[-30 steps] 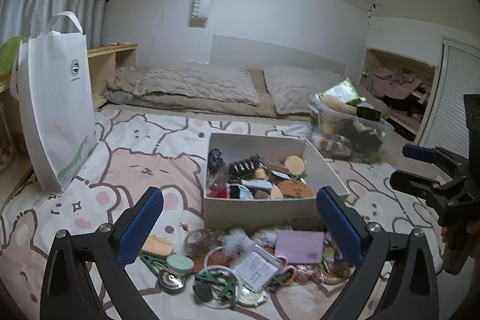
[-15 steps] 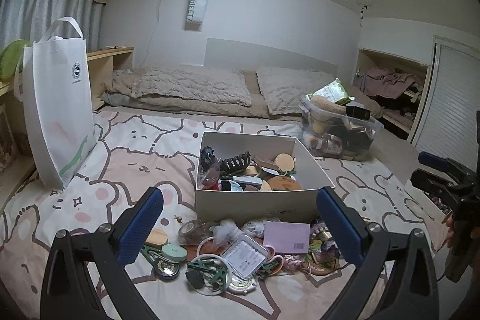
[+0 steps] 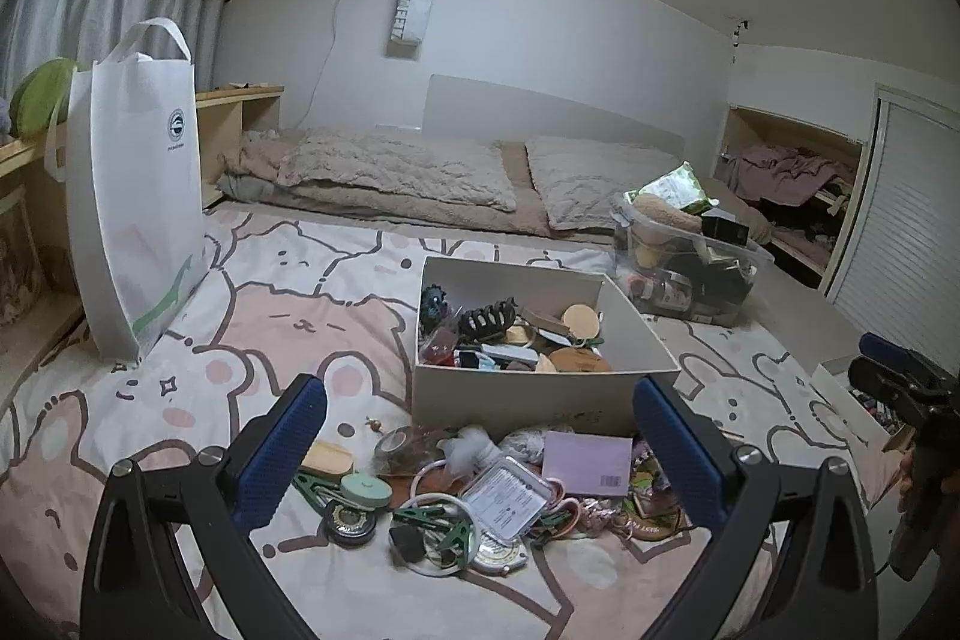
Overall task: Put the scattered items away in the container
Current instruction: 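Withdraw both open tools from the shoebox back toward the pile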
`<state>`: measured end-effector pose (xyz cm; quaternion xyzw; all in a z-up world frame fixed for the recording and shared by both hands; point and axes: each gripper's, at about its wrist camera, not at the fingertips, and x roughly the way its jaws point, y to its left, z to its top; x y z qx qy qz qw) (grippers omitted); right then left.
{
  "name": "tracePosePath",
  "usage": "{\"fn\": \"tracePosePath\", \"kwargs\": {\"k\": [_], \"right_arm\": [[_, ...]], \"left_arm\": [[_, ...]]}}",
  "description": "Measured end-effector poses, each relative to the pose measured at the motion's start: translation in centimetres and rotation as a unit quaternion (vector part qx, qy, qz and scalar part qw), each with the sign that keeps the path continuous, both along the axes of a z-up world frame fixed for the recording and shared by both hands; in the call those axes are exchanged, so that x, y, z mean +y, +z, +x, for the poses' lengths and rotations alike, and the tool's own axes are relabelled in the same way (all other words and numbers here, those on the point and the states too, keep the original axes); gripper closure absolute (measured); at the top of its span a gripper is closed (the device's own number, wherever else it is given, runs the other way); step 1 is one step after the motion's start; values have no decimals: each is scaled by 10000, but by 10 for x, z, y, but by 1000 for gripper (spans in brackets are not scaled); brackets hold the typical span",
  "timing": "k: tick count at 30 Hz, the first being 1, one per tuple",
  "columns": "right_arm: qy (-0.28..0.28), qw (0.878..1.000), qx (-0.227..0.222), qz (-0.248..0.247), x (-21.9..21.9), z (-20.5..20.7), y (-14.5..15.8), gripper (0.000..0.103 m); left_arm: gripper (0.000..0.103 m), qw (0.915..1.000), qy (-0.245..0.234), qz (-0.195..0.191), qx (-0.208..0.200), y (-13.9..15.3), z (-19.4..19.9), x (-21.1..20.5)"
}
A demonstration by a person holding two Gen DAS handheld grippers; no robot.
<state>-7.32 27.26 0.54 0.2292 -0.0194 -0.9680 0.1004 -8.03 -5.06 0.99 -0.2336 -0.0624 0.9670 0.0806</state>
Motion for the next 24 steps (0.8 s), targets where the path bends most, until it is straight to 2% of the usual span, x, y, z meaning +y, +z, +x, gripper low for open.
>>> {"fn": "tracePosePath", "kwargs": {"k": [7,17,24], "right_arm": [[-160,9996,-162,-142,8,-2,-19,0],[-271,9964,-786,-170,12,-10,-65,0],[-312,9917,-1236,-156,14,-14,-98,0]], "left_arm": [[0,9997,92,-30,-234,-18,-4,-6],[0,9966,168,106,-804,-65,-10,-11],[0,9928,43,281,-1162,-96,-16,-11]]}}
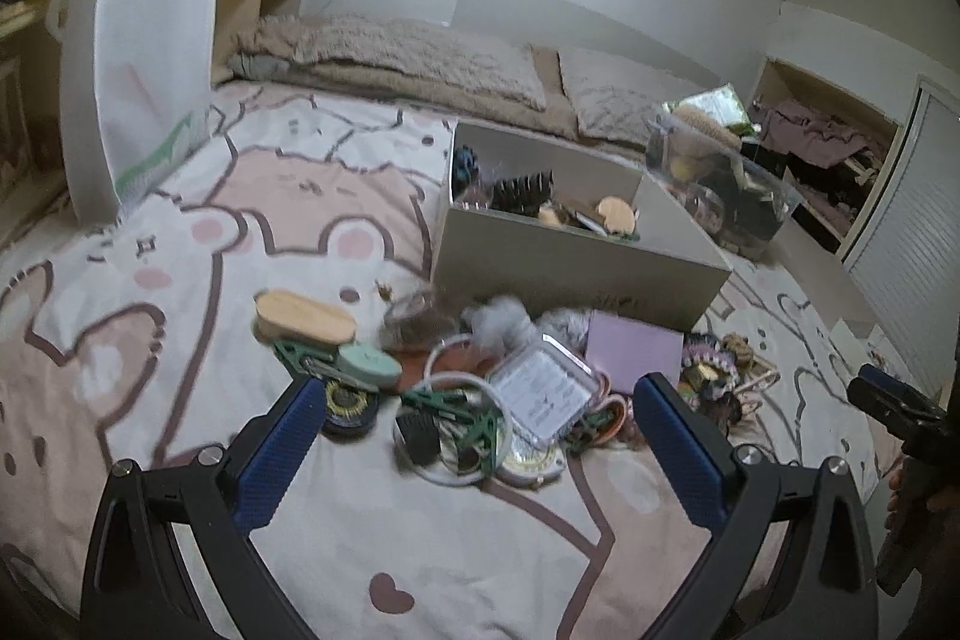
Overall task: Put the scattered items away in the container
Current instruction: 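Withdraw both open tools from the shoebox back toward the pile, then grasp the white plastic ring with the left tool while the right tool closes near the crocheted piece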
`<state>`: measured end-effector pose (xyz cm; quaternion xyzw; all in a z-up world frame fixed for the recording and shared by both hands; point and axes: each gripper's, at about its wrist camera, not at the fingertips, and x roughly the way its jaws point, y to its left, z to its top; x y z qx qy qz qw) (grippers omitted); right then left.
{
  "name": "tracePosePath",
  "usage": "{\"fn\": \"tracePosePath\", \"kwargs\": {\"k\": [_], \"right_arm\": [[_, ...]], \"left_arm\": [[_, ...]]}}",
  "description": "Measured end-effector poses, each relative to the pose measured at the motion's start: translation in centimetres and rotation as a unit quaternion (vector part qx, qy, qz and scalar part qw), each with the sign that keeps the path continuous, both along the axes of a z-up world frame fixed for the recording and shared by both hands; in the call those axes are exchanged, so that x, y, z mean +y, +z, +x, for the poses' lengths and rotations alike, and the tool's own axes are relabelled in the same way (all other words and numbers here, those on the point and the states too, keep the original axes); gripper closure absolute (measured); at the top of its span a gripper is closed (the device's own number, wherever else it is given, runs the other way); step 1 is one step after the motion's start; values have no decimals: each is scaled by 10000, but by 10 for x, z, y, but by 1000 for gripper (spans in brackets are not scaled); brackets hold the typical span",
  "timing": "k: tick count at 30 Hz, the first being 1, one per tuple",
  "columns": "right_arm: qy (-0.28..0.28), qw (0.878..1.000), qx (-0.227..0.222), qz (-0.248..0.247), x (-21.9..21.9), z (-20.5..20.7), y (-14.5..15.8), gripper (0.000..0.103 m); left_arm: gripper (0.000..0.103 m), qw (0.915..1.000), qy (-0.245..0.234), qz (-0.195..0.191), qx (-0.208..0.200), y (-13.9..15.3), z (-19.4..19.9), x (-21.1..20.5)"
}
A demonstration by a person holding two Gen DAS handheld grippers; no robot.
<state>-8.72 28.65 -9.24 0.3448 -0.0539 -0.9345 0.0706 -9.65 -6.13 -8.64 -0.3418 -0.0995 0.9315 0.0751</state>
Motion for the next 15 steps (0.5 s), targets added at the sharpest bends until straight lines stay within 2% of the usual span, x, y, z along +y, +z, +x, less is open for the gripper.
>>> {"fn": "tracePosePath", "kwargs": {"k": [7,15], "right_arm": [[-70,9992,-391,-78,4,-4,-29,0],[-147,9971,-695,-277,10,-10,-52,0]], "left_arm": [[0,9987,-232,229,-398,-33,-11,10],[0,9963,-285,248,-766,-71,-27,15]]}}
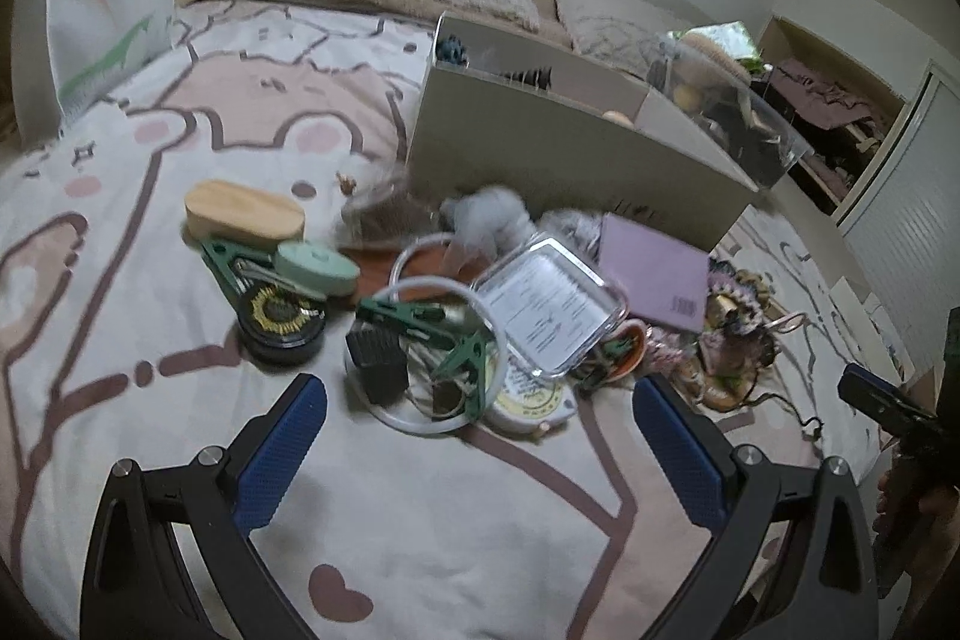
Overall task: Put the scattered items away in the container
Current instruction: 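Grasp the white plastic ring with the left tool while the right tool closes near the crocheted piece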
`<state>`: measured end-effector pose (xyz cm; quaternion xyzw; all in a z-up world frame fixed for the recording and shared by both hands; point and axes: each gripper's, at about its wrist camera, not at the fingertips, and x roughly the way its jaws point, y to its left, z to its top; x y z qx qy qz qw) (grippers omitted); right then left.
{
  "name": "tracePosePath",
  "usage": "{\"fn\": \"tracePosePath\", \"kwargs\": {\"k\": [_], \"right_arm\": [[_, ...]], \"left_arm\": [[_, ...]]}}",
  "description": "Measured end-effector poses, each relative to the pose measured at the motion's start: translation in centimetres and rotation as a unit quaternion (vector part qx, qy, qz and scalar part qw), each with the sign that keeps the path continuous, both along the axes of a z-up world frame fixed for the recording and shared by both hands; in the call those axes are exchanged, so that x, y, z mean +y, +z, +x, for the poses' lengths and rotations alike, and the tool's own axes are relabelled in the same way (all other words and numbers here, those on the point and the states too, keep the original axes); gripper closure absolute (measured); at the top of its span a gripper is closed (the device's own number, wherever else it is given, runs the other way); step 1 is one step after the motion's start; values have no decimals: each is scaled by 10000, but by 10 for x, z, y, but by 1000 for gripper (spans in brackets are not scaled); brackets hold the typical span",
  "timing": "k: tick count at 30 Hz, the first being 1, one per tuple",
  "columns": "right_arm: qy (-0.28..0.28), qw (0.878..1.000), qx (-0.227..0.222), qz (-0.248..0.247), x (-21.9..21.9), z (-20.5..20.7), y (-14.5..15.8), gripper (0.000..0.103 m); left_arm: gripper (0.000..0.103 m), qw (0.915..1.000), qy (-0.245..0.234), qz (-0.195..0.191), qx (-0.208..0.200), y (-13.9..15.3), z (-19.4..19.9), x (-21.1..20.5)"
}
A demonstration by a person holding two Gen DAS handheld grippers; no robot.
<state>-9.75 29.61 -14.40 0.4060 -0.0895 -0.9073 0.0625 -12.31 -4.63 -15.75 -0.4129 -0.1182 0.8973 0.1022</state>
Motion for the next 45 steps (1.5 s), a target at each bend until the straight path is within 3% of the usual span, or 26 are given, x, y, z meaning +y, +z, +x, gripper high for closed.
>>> {"fn": "tracePosePath", "kwargs": {"k": [11,23,35,39,43,45], "right_arm": [[1,9998,-200,-58,-1,-11,-16,0],[-116,9989,-448,-13,0,-17,-38,0],[-120,9997,-135,159,-12,-38,-30,0],[-72,9992,-161,353,-21,-43,-26,0],[24,9996,-157,224,-26,-46,-26,37],[48,9996,-183,230,-29,-48,-27,43]], "left_arm": [[0,9991,49,-7,-432,-42,-26,-2],[0,9983,445,-90,-367,-54,-46,1],[0,9982,460,-297,-255,-59,-48,5],[10,9974,588,-359,-217,-58,-47,3],[18,9971,694,-280,-160,-58,-45,-3],[18,9972,691,-234,-152,-58,-45,-4]]}}
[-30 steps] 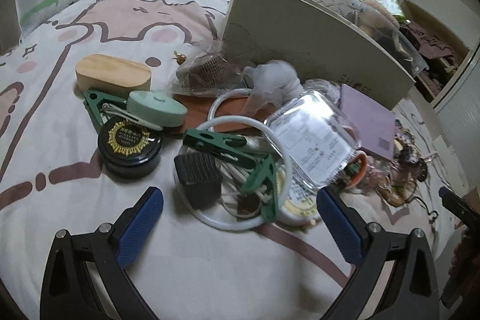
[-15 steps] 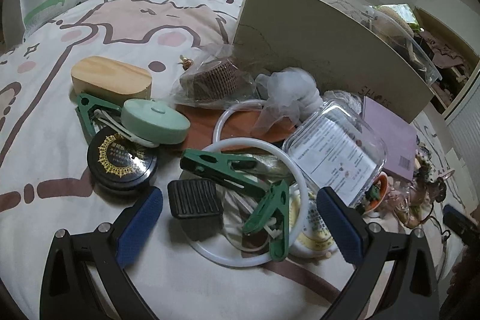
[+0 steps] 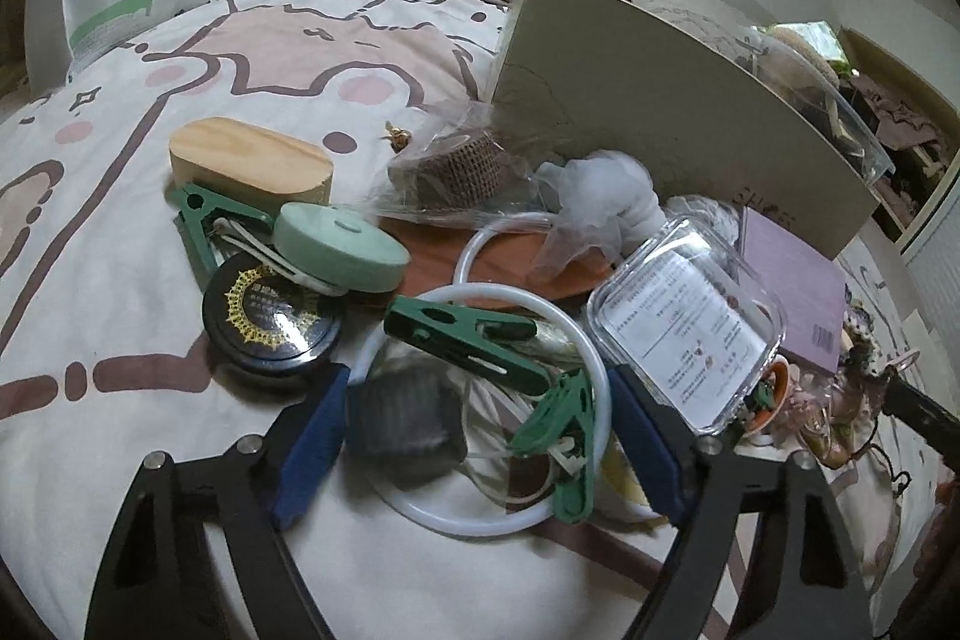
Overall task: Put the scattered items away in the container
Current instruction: 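Grasp the white plastic ring with the left tool while the right tool closes near the crocheted piece, then open the right tool and move it over the pink-and-blue crocheted piece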
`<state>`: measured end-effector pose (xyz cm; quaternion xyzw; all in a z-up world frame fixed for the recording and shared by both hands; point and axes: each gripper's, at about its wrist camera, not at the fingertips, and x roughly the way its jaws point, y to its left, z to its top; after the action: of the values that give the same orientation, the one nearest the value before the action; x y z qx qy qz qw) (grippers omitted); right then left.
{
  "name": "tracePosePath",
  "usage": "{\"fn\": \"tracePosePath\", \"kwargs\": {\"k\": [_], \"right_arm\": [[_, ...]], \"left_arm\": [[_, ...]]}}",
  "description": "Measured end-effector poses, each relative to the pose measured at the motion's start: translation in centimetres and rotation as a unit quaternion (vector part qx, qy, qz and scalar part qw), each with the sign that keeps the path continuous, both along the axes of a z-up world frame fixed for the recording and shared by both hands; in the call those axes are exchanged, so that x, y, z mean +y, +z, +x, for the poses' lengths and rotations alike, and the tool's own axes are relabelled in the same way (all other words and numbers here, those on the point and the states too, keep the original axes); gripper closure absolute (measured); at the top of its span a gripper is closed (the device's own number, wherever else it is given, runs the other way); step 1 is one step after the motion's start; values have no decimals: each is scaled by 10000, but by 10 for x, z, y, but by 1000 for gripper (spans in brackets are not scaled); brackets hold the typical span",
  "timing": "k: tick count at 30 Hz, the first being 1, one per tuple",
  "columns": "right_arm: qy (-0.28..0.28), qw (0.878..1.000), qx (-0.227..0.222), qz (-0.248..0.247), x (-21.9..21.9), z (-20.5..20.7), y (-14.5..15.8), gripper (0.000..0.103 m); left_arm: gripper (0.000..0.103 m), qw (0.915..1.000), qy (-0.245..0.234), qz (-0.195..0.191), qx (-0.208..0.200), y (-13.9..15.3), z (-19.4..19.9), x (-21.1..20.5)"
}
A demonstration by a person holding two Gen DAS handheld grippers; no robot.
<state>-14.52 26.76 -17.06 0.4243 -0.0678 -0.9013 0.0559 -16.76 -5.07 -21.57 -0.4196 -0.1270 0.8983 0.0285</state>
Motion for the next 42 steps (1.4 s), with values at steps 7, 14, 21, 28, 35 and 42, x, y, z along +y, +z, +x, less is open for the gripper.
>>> {"fn": "tracePosePath", "kwargs": {"k": [7,14,21,28,35,42], "right_arm": [[416,9991,-34,38,-17,-6,-3,74],[475,9986,186,-111,-15,-1,10,99],[258,9972,574,-392,-1,15,38,99],[147,9940,926,-555,10,32,67,99],[72,9883,1302,-793,22,50,94,99],[278,9782,1608,-1281,28,68,123,99]], "left_arm": [[18,10000,-54,35,16,2,1,-1],[19,9999,-90,-70,24,10,9,-3],[19,9996,-82,13,257,31,23,-10],[19,9983,-202,0,544,59,38,-8],[19,9963,-341,1,787,84,51,-2],[19,9947,-471,59,915,97,61,4]]}}
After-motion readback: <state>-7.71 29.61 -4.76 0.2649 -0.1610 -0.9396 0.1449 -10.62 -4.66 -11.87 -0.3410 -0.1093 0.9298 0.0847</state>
